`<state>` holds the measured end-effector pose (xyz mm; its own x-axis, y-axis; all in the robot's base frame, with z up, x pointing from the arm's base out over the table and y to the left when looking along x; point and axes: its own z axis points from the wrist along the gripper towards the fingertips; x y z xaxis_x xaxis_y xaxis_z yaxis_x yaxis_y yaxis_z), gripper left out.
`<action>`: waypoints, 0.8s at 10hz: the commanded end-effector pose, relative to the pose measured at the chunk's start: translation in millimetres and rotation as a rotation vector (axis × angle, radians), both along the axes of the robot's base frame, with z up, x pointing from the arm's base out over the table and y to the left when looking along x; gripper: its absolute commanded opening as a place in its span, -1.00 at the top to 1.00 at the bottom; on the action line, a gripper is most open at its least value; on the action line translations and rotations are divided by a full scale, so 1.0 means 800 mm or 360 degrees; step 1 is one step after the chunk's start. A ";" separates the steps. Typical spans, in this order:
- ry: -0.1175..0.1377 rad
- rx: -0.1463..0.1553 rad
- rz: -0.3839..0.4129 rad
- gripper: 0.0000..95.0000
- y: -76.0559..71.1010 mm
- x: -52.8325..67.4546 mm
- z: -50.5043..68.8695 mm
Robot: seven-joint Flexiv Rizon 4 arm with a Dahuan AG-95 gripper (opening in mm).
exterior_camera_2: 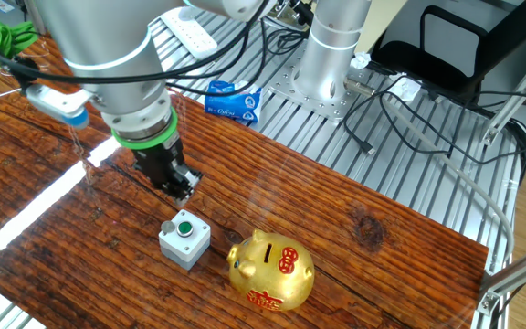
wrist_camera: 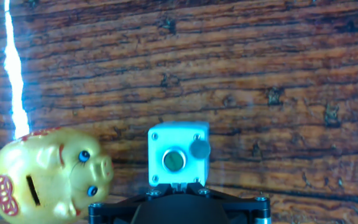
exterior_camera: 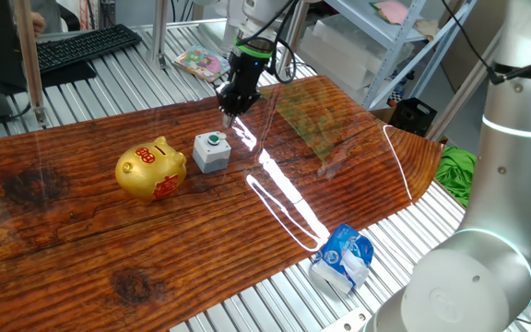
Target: Drop coins into a piggy bank
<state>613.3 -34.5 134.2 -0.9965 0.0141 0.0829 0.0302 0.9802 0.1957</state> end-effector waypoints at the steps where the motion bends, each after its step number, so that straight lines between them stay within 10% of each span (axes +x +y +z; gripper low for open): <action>1: 0.0000 0.0009 0.0002 1.00 -0.004 0.008 -0.005; 8: 0.0009 0.0083 -0.0040 1.00 -0.009 0.021 -0.027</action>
